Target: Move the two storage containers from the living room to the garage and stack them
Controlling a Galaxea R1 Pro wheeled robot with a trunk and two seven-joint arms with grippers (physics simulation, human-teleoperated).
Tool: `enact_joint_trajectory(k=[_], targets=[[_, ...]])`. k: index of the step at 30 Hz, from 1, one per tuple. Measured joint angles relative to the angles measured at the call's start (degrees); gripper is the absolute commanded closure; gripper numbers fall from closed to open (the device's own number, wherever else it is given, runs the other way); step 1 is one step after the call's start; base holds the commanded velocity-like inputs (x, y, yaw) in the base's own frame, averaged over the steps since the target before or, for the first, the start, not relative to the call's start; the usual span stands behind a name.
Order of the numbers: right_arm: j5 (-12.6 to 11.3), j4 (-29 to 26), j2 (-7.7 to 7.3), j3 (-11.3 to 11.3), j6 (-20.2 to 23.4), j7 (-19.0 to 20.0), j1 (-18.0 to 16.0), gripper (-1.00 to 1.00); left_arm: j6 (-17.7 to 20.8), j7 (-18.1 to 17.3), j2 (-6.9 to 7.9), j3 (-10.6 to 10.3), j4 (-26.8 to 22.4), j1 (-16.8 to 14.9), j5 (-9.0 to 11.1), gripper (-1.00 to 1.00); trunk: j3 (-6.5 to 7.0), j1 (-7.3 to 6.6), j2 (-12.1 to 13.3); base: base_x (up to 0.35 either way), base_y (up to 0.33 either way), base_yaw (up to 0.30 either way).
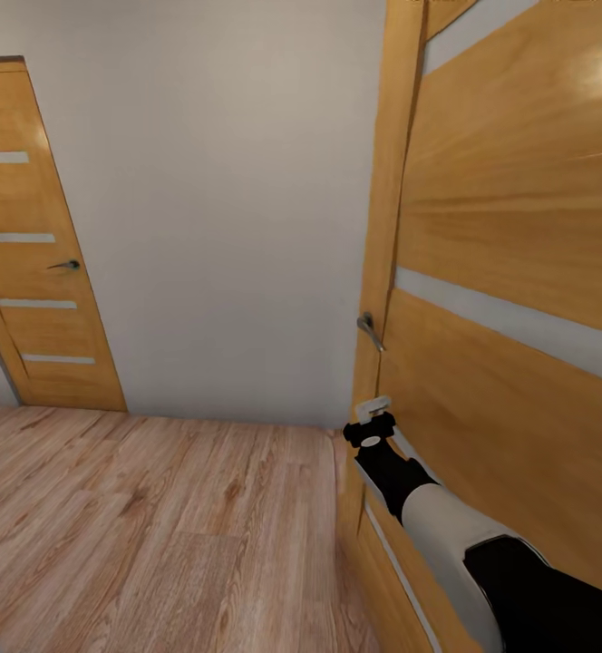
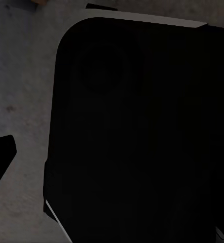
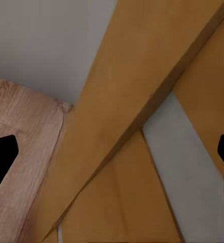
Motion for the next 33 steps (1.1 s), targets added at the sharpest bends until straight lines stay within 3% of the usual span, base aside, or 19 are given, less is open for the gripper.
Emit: enact_joint_trajectory(k=[4,10,16,23,33], targets=[[0.10,-0.03,-2.81,0.05,-0.03,-0.04,-0.01,-1.00,0.00,0.00,0.00,0.00,0.00,0.00,0.00,-1.00,0.00,0.00,0.00,0.000,0.000,0.000],[0.37,-0.04,-8.20,-0.42,0.13,-0.79,0.00,-1.00,0.00,0.00,0.00,0.01,-0.01,0.01,0.00,-1.00,0.00,0.00,0.00,0.000,0.000,0.000],[0.09,-0.03,-9.82,-0.67,0.05,-2.00,-0.01,-1.00,0.00,0.00,0.00,0.00,0.00,0.00,0.00,-1.00,0.00,0.00,0.00,0.000,0.000,0.000],[0.81,0.01,-12.79,-5.62,0.12,-2.48,-0.01,-1.00,0.01,0.00,0.00,0.01,-0.02,0.02,0.00,-1.00,0.00,0.00,0.00,0.000,0.000,0.000],[0.43,-0.04,-13.80,-5.62,0.03,-2.34,-0.01,-1.00,0.00,0.00,-0.01,0.00,0.01,0.00,0.00,-1.00,0.00,0.00,0.00,0.000,0.000,0.000]])
